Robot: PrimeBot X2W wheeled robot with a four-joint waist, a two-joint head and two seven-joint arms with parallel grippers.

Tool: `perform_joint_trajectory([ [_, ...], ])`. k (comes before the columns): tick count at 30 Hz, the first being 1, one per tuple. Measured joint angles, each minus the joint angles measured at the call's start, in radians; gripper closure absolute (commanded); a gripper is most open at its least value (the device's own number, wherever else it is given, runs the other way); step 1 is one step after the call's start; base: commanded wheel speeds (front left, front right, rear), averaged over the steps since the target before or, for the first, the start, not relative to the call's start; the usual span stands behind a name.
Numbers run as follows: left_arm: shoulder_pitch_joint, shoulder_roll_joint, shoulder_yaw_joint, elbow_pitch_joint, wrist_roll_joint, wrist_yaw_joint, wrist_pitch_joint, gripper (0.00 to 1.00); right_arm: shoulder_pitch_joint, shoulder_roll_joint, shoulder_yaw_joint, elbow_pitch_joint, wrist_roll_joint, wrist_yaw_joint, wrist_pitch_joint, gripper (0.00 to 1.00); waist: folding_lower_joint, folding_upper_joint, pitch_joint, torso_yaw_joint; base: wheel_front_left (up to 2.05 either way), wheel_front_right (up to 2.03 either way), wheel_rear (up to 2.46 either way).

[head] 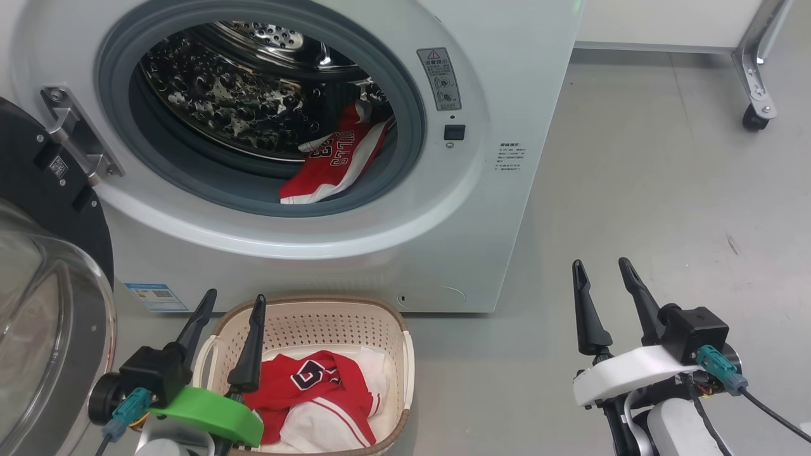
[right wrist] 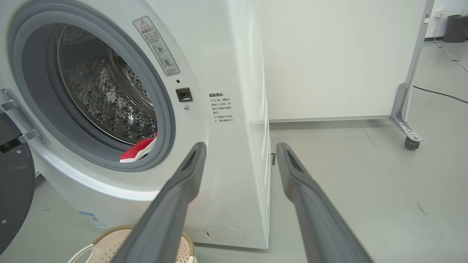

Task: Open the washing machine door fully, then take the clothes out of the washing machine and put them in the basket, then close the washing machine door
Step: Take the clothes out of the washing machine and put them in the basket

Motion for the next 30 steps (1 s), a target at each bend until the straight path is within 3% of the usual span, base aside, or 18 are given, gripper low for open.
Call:
perform_joint_trajectory([
  [30,0.006,-0.007,0.02,-0.007,0.006,-0.004,0.0,0.0,0.001,0.0,-0.006,-0.011,0.0,0.0,0.0,0.0,0.0,0.0,0.016,-0.006,0.0,0.0,0.0],
])
